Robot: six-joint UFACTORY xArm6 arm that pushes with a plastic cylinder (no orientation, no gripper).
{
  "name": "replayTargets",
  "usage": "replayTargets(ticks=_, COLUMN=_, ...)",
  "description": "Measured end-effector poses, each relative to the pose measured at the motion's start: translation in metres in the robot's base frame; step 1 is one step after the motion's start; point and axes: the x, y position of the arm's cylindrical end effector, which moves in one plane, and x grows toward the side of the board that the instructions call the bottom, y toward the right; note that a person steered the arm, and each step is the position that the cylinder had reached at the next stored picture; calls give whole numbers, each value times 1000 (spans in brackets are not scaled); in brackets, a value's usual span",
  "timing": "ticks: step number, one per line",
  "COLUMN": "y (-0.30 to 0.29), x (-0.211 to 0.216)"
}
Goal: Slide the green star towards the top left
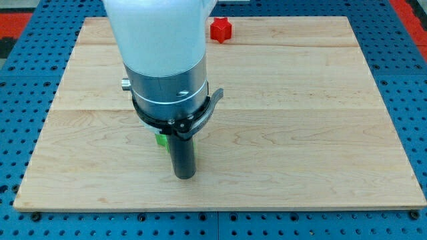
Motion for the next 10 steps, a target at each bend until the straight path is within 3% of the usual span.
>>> replayTargets(ticks=3, y=54, x=-20)
replayTargets(ticks=6, y=10, x=-79)
replayTargets(ticks=8, y=-51, x=-81)
replayTargets(ticks=9, y=-17, x=-69)
replayTargets(ticks=10, y=-27, x=-57)
